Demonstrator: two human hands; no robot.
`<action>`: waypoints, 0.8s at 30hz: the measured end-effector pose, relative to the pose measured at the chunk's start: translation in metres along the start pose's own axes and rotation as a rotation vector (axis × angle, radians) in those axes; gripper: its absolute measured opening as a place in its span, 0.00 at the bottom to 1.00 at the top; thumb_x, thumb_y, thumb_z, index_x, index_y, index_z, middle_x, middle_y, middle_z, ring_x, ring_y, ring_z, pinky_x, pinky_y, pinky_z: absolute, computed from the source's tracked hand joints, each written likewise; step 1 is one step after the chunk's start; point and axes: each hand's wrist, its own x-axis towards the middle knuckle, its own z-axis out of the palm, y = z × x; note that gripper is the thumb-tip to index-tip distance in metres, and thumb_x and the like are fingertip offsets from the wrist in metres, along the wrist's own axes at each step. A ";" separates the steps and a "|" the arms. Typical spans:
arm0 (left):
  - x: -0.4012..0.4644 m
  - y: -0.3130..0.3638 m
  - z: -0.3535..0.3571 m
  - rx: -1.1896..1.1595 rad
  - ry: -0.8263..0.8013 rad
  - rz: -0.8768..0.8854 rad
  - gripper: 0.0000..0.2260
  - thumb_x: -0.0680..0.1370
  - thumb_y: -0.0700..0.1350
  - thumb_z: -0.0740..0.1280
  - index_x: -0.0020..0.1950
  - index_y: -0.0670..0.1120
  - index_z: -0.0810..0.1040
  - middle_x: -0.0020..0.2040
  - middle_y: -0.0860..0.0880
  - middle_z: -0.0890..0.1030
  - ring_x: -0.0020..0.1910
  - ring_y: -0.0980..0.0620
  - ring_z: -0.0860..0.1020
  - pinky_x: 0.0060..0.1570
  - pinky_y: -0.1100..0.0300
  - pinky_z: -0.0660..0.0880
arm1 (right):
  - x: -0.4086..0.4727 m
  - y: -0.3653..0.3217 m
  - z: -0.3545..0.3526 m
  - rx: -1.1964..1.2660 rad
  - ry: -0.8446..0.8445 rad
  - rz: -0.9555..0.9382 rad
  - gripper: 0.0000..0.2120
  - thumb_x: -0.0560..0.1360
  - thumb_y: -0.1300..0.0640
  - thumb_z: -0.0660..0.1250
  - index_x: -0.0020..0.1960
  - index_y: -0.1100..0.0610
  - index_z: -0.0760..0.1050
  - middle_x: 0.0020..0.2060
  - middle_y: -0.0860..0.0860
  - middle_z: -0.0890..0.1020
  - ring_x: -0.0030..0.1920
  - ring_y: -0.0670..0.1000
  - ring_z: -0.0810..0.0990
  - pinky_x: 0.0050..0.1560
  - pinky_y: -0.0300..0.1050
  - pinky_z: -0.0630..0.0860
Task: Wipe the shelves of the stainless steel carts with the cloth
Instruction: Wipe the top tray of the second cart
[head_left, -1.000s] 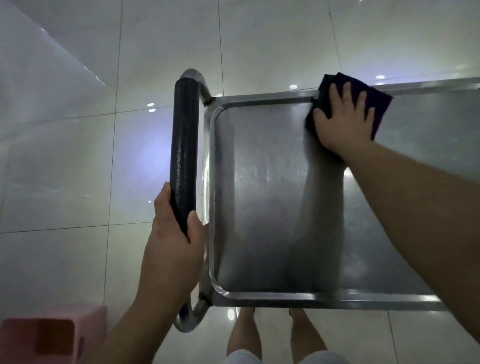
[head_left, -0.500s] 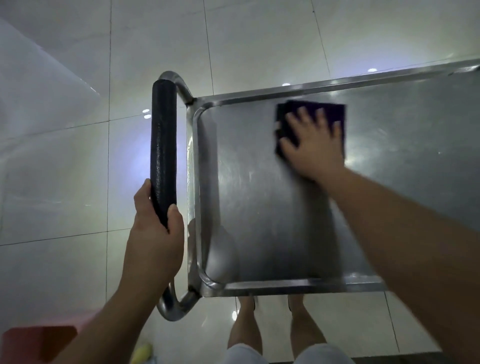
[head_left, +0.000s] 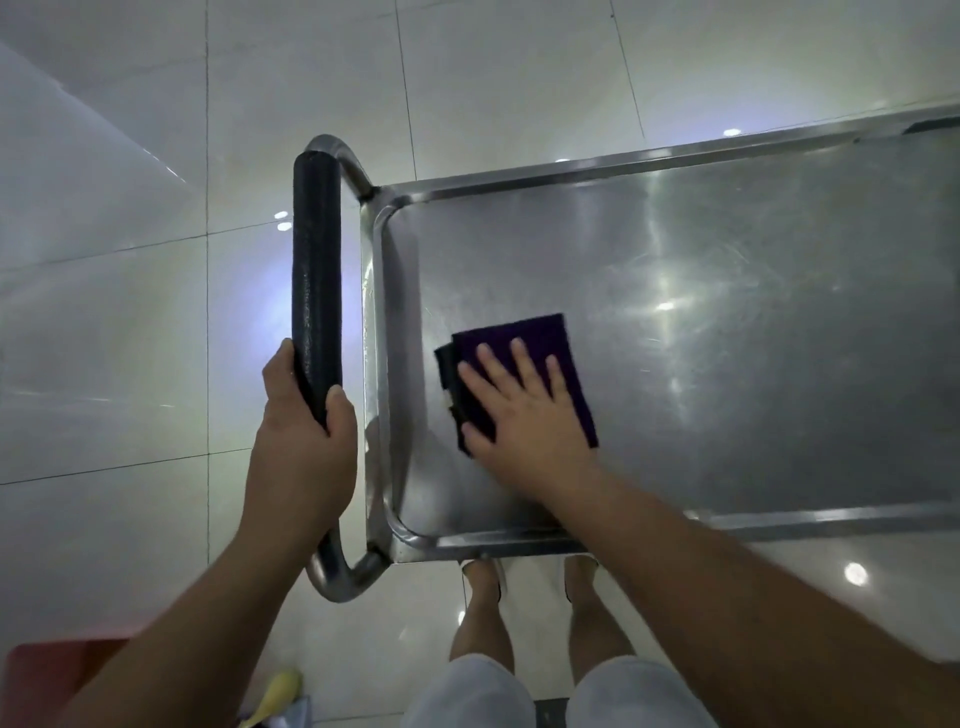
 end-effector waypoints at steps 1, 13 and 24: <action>0.000 0.000 0.000 0.004 0.003 0.000 0.22 0.85 0.53 0.59 0.77 0.62 0.54 0.43 0.51 0.80 0.31 0.50 0.81 0.27 0.57 0.75 | -0.010 -0.014 0.010 -0.018 -0.040 -0.071 0.34 0.78 0.35 0.49 0.82 0.41 0.50 0.83 0.44 0.49 0.82 0.54 0.39 0.78 0.62 0.35; 0.000 0.003 0.001 -0.002 -0.007 0.006 0.22 0.85 0.53 0.58 0.77 0.61 0.54 0.44 0.49 0.80 0.34 0.47 0.81 0.31 0.54 0.77 | -0.037 0.193 -0.054 0.036 0.104 0.467 0.36 0.76 0.32 0.49 0.82 0.39 0.47 0.83 0.43 0.48 0.82 0.55 0.44 0.79 0.63 0.43; -0.003 0.011 -0.002 -0.004 -0.020 -0.016 0.22 0.85 0.52 0.57 0.78 0.59 0.55 0.47 0.54 0.78 0.37 0.47 0.81 0.35 0.53 0.78 | -0.087 -0.010 0.034 0.100 -0.014 0.149 0.35 0.78 0.35 0.53 0.83 0.41 0.49 0.82 0.44 0.46 0.82 0.56 0.40 0.79 0.63 0.39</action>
